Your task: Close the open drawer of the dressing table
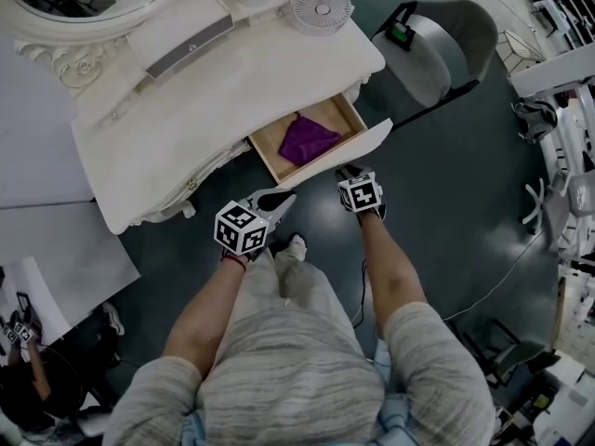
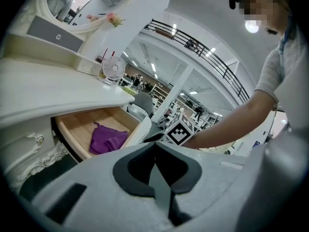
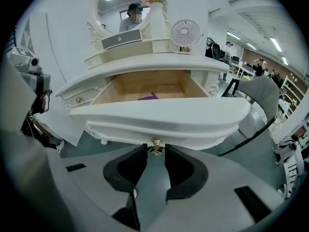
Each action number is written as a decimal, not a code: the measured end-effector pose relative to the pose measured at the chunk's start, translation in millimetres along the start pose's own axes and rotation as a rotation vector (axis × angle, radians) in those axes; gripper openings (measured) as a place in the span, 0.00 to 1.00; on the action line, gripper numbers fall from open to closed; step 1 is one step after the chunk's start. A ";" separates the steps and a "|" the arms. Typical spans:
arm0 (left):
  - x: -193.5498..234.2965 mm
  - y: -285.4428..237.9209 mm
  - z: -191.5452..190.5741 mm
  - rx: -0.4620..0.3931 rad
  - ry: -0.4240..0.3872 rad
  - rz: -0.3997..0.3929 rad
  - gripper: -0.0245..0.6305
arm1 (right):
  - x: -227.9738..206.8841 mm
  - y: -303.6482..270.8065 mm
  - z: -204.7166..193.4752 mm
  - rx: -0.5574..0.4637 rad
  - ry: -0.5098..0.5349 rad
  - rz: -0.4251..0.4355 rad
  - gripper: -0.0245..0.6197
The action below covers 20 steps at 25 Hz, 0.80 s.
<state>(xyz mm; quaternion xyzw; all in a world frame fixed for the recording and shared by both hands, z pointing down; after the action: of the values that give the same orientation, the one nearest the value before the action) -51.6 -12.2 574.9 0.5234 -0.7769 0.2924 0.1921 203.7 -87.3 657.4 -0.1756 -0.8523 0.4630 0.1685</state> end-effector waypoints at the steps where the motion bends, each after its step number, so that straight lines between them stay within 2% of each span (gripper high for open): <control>1: 0.9 0.5 0.3 -0.002 0.001 0.000 0.06 | 0.1 -0.5 1.1 0.001 0.004 0.000 0.21; 11: 8.4 1.8 1.7 -0.013 0.017 0.016 0.06 | 0.7 -5.8 7.0 0.006 -0.004 0.003 0.20; 20: 14.5 8.6 1.8 -0.019 0.034 0.029 0.06 | 5.1 -18.8 31.0 0.021 0.007 -0.017 0.20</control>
<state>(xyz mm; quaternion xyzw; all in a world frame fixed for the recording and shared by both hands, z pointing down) -65.0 -21.1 580.2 0.5052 -0.7839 0.2965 0.2060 182.5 -117.2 658.0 -0.1685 -0.8483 0.4697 0.1773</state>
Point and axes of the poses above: the fingertips, and each gripper's own axes: y backward along the fingers, x to its left, z out of its top, the point moved 10 cm from there along y, backward along the fingers, and after that the axes turned 10 degrees about -z, right-handed, at the moved point
